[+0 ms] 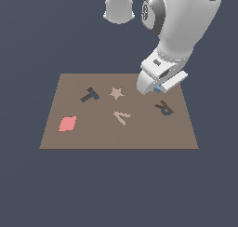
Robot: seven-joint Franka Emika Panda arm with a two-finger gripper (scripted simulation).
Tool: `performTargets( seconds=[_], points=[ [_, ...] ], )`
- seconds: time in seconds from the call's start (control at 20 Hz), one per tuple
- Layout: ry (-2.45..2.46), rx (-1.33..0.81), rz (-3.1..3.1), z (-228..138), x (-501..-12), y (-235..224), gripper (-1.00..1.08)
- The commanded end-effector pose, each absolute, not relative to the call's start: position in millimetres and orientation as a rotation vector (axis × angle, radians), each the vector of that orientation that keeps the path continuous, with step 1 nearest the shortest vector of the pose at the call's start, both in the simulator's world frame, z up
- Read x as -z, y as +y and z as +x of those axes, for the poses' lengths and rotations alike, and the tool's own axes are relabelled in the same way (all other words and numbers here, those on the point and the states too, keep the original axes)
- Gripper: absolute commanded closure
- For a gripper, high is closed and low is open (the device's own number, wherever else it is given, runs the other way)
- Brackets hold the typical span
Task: Insert a designated object into the corresponding slot on a board.
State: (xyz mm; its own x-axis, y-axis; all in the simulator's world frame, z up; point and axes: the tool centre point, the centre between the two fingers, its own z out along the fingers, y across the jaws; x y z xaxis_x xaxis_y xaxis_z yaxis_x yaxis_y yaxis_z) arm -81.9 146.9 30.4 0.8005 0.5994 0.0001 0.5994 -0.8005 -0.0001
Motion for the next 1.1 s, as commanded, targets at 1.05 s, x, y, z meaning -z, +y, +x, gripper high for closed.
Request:
performTargets(
  seconds=[1.05],
  points=[
    [-0.956, 0.0, -2.992, -31.3, -36.2, 155.0, 1.08]
  ],
)
